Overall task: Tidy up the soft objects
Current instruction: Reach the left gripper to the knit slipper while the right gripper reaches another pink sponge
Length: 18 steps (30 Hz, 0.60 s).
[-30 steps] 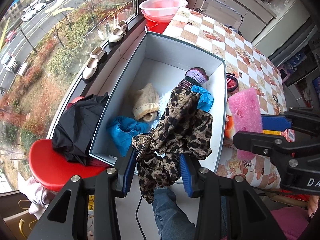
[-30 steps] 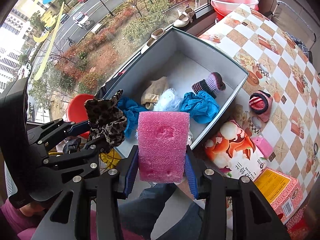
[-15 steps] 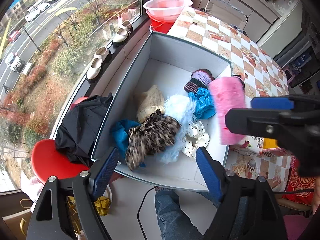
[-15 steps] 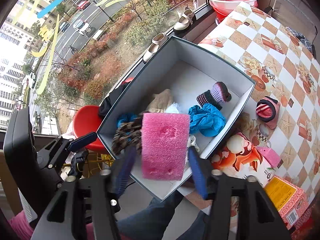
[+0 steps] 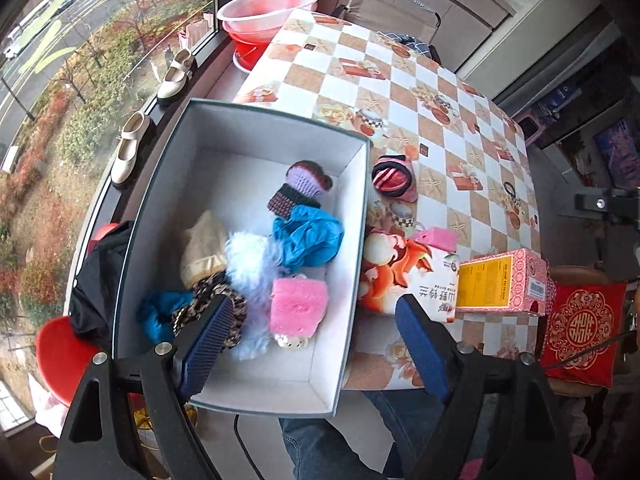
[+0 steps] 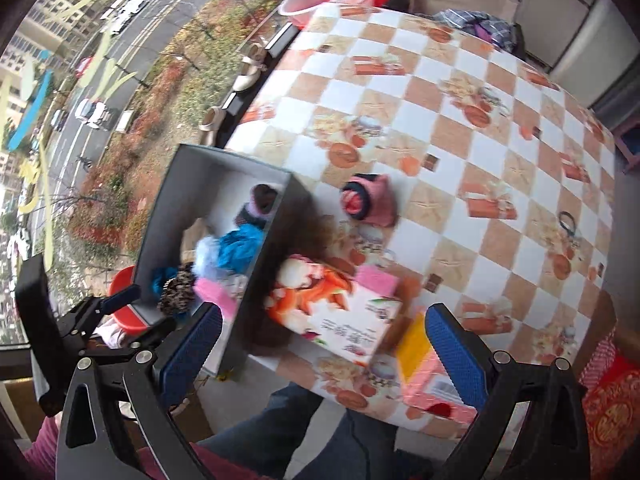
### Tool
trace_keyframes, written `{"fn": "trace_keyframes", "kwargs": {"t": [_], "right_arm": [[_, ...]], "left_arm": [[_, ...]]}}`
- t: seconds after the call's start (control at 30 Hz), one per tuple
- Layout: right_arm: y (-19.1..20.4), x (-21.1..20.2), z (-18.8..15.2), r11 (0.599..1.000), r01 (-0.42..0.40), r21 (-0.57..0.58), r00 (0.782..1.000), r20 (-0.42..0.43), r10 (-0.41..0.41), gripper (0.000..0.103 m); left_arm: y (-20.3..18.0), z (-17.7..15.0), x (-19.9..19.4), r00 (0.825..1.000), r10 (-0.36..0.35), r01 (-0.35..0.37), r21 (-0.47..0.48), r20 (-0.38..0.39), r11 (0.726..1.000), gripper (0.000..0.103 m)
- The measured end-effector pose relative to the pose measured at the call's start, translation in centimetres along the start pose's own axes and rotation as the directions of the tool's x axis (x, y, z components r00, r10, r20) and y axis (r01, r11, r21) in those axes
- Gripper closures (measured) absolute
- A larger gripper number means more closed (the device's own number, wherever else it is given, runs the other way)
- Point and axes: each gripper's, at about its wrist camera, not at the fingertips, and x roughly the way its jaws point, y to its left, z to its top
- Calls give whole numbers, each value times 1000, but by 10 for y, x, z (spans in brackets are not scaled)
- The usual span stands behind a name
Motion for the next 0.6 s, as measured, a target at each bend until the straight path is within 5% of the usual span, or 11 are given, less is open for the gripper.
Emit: {"fn": "trace_keyframes", "kwargs": {"t": [0.1,0.23,0.4,0.6], "right_arm": [[-46,21,14,996,20,87,994,-105,-11,1],[-76,69,29,979,-59,193,965,-240,105,1],[-70,147,50,949,-140,282,891,-382,245,1],[-56,219,50,956,-118,269,797,-548,253,1]], "left_arm": [[-19,13,4,1000,1,-1,12,-3,1000,17],[-37,21,13,999,20,-20,-1,-31,1000,17],[-47,22,19,996,61,-63,-33,-60,998,17],[-50,29,22,991,115,-120,-78,-64,990,17]]}}
